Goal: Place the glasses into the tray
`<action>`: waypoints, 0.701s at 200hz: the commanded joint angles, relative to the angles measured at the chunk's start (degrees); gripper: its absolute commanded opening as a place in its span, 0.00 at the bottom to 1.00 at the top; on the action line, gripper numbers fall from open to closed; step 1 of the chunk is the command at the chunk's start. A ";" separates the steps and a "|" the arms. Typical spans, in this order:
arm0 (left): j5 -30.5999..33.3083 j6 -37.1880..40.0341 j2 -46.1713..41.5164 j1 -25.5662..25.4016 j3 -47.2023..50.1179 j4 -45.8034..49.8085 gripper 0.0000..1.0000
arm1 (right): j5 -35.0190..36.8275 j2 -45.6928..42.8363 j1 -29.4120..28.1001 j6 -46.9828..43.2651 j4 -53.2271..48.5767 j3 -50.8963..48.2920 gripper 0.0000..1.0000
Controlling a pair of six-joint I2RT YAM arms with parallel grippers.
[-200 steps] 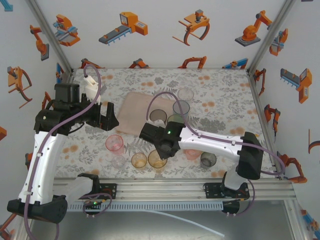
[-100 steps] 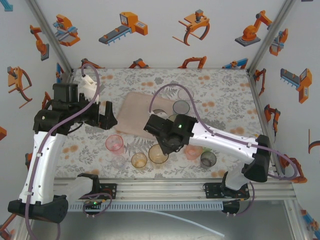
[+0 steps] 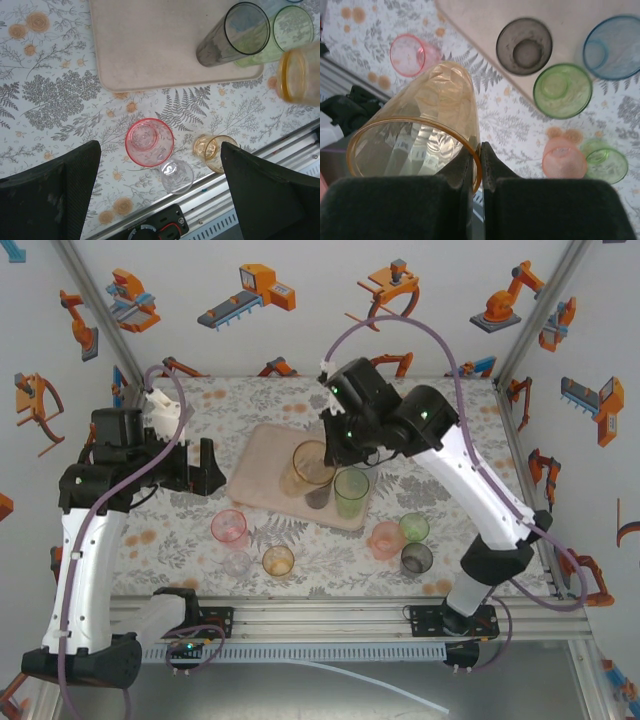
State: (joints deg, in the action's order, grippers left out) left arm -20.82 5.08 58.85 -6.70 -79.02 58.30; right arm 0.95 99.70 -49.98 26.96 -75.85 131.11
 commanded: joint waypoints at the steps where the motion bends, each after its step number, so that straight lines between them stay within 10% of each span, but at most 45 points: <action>1: -1.01 -0.74 -1.26 0.46 -1.58 0.13 0.97 | -2.71 5.86 3.78 -5.12 -3.66 7.96 0.00; 140: -1.24 -0.34 -0.67 1.04 -0.89 0.03 0.97 | 9.60 17.88 12.16 -9.96 6.60 8.91 0.00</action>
State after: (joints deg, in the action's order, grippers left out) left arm -20.84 5.08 58.26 -6.11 -79.07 58.30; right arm 7.20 116.79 -38.54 18.37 -72.60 141.27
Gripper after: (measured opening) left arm 0.971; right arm 0.096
